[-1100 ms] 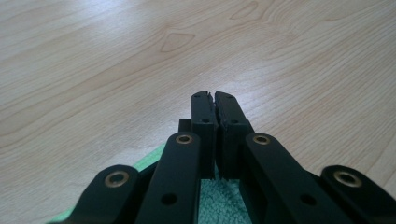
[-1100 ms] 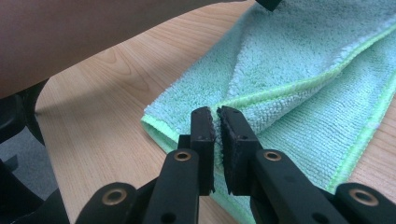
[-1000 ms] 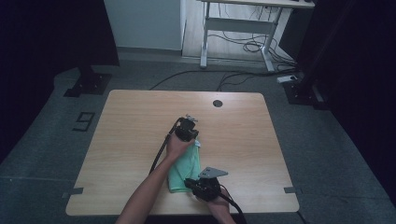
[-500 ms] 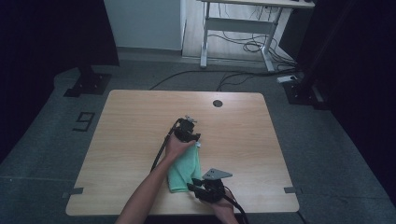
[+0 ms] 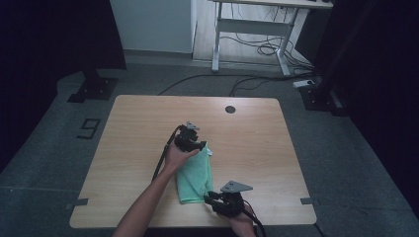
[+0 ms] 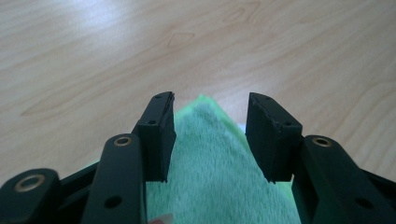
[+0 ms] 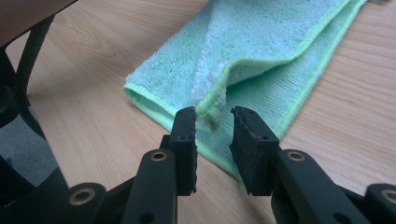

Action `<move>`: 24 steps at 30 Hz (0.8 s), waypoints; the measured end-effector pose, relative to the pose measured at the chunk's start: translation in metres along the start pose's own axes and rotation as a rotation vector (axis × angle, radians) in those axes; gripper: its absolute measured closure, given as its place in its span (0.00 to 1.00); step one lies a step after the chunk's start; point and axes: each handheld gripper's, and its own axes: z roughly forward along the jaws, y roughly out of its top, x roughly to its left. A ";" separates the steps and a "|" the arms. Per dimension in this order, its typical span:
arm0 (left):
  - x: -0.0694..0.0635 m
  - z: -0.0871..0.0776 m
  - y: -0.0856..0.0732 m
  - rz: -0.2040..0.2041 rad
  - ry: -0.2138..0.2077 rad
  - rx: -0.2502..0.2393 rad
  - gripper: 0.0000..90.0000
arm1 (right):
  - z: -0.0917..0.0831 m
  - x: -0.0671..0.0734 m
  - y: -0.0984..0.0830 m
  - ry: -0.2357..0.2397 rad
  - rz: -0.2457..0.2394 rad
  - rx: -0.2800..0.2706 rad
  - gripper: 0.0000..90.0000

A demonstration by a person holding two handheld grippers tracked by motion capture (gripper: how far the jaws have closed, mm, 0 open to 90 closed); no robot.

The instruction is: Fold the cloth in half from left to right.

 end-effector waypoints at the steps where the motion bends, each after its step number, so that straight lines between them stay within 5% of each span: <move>1: 0.000 -0.001 -0.002 0.004 0.002 0.006 0.57 | -0.001 -0.001 -0.001 -0.003 0.002 -0.002 0.76; 7: 0.004 -0.003 -0.014 0.001 0.003 0.022 0.57 | -0.006 -0.002 -0.001 -0.006 0.003 -0.023 0.76; 15: 0.005 0.002 -0.023 0.004 0.010 0.049 0.57 | -0.005 0.000 0.001 0.012 -0.008 -0.025 0.96; 24: 0.006 0.013 -0.028 0.014 0.026 0.083 0.58 | -0.006 -0.001 -0.002 -0.013 -0.032 -0.012 0.97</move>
